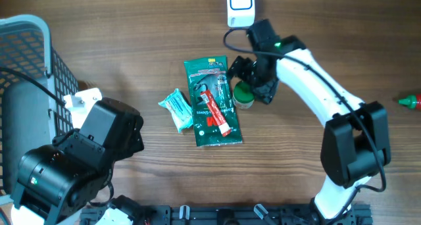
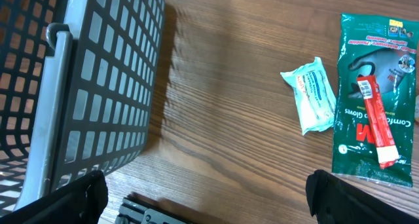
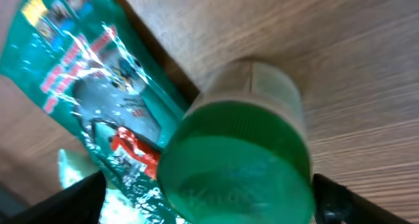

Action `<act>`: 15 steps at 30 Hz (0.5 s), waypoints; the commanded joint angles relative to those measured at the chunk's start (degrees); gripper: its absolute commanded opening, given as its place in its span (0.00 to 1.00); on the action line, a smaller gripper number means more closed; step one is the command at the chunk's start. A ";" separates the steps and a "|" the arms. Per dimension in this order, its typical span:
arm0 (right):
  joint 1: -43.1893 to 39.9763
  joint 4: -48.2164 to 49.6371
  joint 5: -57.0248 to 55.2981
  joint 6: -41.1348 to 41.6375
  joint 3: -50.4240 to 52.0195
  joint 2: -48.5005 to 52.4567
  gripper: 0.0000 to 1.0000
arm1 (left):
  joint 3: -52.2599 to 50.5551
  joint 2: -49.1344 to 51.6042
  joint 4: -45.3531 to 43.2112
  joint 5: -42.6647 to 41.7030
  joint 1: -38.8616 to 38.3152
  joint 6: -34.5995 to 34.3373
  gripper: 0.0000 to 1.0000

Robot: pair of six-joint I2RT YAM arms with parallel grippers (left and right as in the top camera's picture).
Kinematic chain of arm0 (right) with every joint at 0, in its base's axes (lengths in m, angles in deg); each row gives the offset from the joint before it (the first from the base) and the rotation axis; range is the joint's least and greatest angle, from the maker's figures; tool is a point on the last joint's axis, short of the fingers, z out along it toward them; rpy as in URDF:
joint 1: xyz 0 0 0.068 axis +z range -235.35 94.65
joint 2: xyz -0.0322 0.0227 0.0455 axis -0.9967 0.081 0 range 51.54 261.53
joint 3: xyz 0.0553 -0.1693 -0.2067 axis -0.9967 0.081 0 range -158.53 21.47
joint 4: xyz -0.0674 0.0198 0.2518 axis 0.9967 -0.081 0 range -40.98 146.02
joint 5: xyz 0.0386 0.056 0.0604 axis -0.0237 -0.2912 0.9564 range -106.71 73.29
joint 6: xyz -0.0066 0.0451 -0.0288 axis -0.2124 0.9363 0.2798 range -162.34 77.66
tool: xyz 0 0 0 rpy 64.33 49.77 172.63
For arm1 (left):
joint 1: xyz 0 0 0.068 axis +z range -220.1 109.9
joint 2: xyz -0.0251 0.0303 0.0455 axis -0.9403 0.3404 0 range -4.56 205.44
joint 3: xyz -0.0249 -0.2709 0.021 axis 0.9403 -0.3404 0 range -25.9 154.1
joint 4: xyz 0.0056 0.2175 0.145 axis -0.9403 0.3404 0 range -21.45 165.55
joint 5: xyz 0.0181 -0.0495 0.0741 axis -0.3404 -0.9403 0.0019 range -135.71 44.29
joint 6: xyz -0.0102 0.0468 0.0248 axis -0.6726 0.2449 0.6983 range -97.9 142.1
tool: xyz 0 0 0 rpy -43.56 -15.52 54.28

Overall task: Scan the item barcode
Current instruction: 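Reach the right gripper down to the green-capped jar and grasp it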

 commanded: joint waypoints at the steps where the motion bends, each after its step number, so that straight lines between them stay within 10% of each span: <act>1: 0.87 -0.35 -4.48 3.98 3.19 0.66 0.82 | 0.00 -0.15 0.00 0.13 0.15 -0.76 1.00; 6: 0.68 -3.23 -7.61 -1.77 3.10 0.52 0.63 | 0.00 -0.15 0.00 0.13 0.15 -0.76 1.00; 12: -1.66 -7.58 -11.87 -54.58 -1.29 0.52 0.62 | 0.00 -0.17 0.00 0.13 0.15 -0.74 1.00; 15: -2.54 -9.01 -18.27 -54.25 -3.80 0.52 1.00 | 0.00 -0.15 0.00 0.13 0.15 -0.76 1.00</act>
